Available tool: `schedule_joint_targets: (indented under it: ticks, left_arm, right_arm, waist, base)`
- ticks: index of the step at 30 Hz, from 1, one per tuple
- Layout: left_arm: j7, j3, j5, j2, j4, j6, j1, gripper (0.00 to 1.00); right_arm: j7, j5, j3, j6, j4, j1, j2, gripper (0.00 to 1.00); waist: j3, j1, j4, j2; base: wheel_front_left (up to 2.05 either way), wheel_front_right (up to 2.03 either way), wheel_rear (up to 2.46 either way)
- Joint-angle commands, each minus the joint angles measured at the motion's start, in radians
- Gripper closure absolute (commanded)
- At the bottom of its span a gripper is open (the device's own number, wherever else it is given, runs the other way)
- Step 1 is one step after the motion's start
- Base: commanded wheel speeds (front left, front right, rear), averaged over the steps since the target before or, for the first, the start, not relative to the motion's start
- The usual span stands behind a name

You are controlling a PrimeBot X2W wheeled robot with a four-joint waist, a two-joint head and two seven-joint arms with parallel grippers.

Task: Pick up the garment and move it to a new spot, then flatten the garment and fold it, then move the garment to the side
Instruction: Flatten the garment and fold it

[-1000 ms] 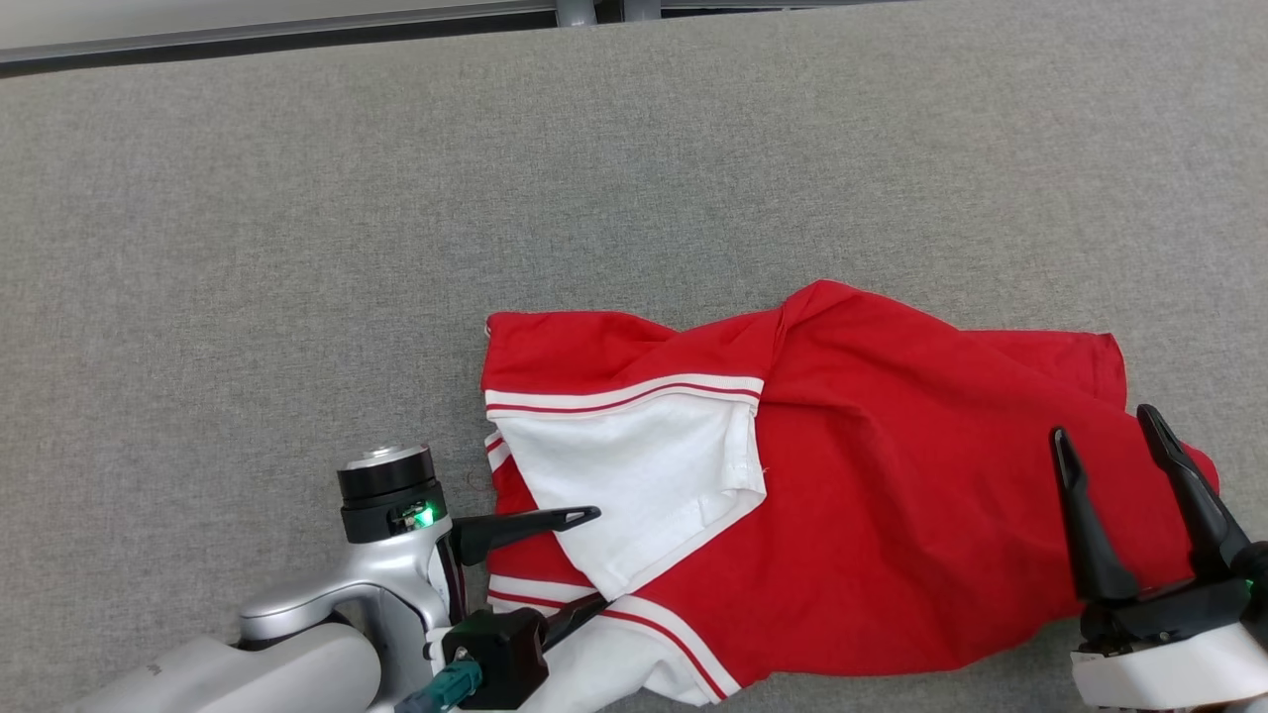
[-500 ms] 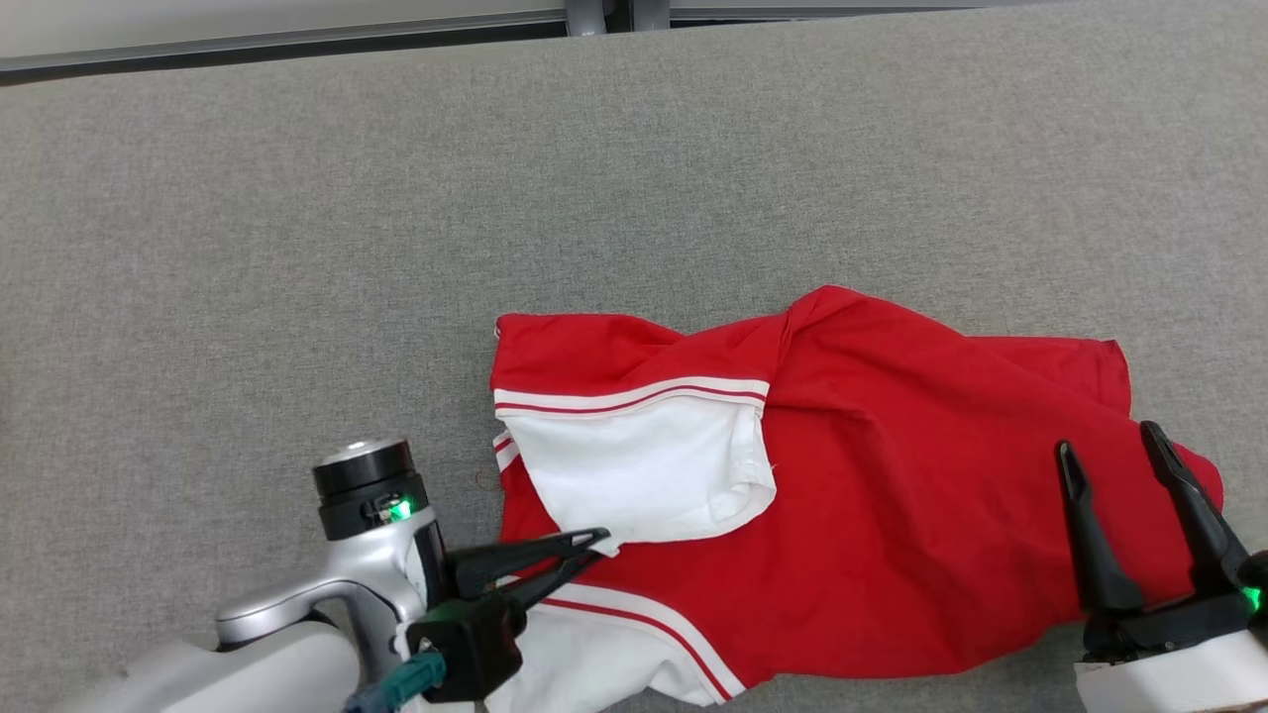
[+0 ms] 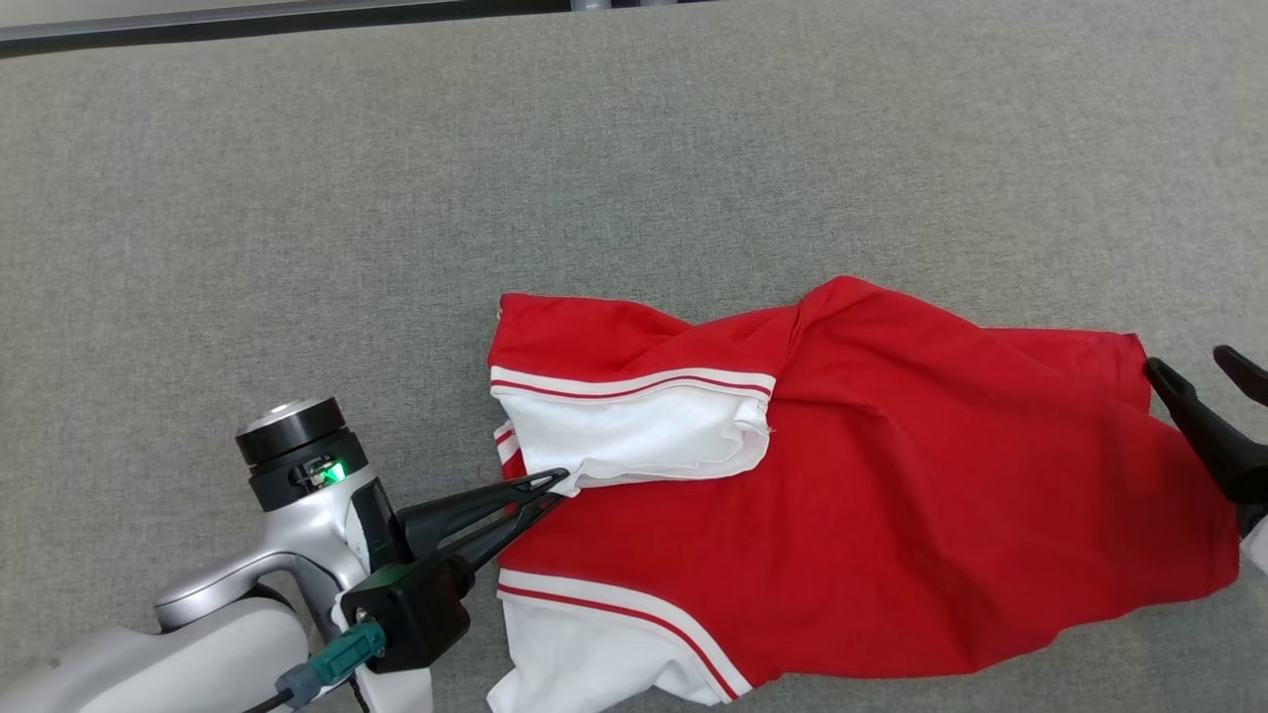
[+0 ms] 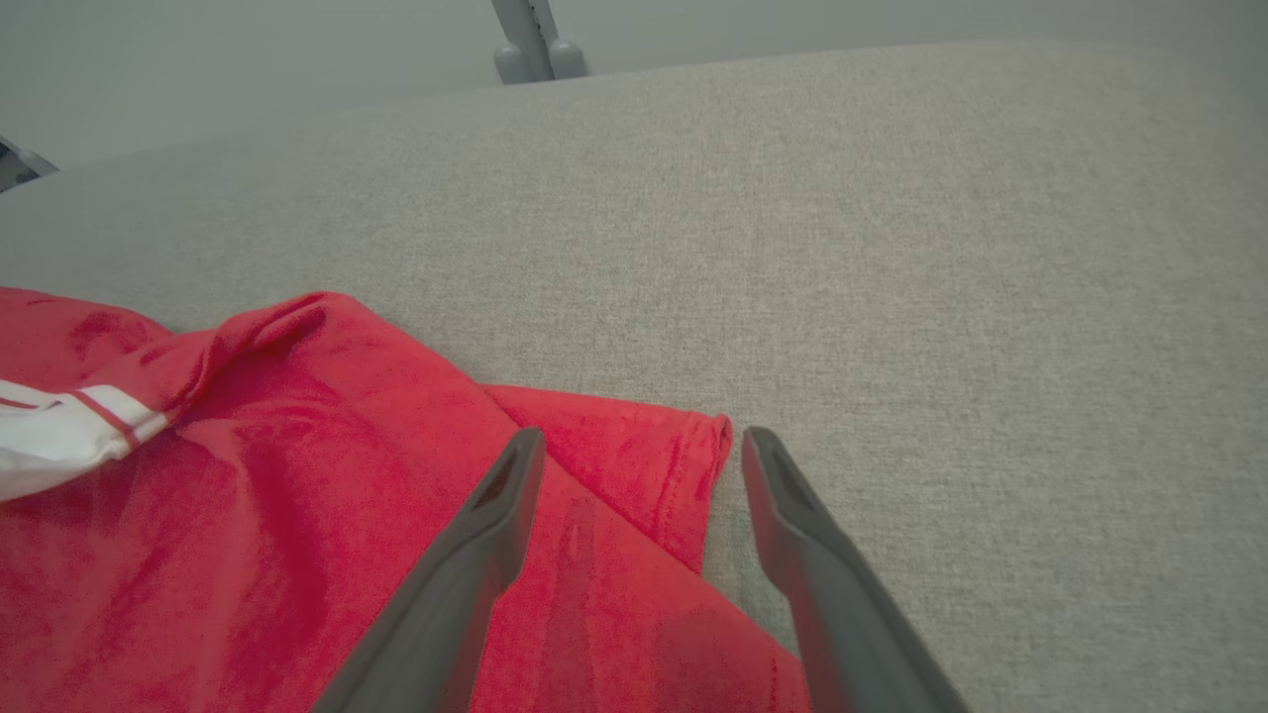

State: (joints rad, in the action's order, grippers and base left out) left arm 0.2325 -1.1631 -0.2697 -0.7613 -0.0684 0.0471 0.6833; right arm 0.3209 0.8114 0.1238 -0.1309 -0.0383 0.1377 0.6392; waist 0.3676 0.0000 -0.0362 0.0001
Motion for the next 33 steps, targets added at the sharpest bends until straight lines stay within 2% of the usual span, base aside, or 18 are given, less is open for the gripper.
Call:
schedule_joint_targets:
  ticks: [1,4,14,19,21,23,24,26,33]
  left_arm:
    - [0.005,0.004,0.0,0.003,-0.006,-0.006,0.014,1.0]
    - [0.007,-0.003,0.004,0.007,-0.006,-0.003,0.016,1.0]
    - [0.01,-0.01,0.007,0.021,0.003,-0.005,0.024,1.0]
    - [0.012,-0.012,0.011,0.027,0.001,-0.003,0.036,1.0]
    - [0.013,-0.012,0.013,0.025,0.0,-0.002,0.042,1.0]
    - [0.013,-0.011,0.014,0.022,-0.002,-0.002,0.046,1.0]
    - [0.013,-0.011,0.015,0.022,-0.003,-0.002,0.047,1.0]
    - [0.014,-0.012,0.016,0.022,-0.002,-0.003,0.048,1.0]
    - [0.023,0.037,-0.026,0.015,-0.005,-0.036,0.055,1.0]
  right_arm:
    - [0.117,0.028,-0.027,0.0,0.023,0.02,0.019,0.0]
    - [0.254,0.035,-0.07,0.0,0.049,0.047,0.022,0.0]
    - [0.436,-0.029,-0.164,0.0,0.062,0.099,-0.047,0.0]
    - [0.479,-0.075,-0.187,0.0,0.056,0.114,-0.076,0.24]
    - [0.494,-0.091,-0.196,0.0,0.056,0.117,-0.086,0.45]
    - [0.51,-0.112,-0.199,0.0,0.059,0.12,-0.091,0.55]
    - [0.512,-0.121,-0.196,0.0,0.055,0.12,-0.091,0.64]
    - [0.498,-0.127,-0.195,0.0,0.044,0.127,-0.102,1.0]
    - [0.361,-0.133,-0.158,0.0,0.01,0.152,-0.057,1.0]
  waist:
    - [0.005,0.0,0.012,-0.0001]
    - [0.009,0.0,0.027,-0.0001]
    - [0.027,0.0,0.063,-0.0001]
    - [0.045,0.0,0.078,-0.0001]
    - [0.054,0.0,0.083,-0.0001]
    - [0.062,0.0,0.088,-0.0001]
    - [0.065,0.0,0.089,-0.0001]
    - [0.07,0.0,0.093,-0.0001]
    - [0.067,0.0,0.099,-0.0001]
  base:
    - [0.0,0.0,0.0]
    - [0.0,0.0,0.0]
    - [0.0,0.0,0.0]
    - [0.0,0.0,0.0]
    - [0.0,0.0,0.0]
    - [0.0,0.0,0.0]
    - [0.0,0.0,0.0]
    - [0.0,0.0,0.0]
    - [0.0,0.0,0.0]
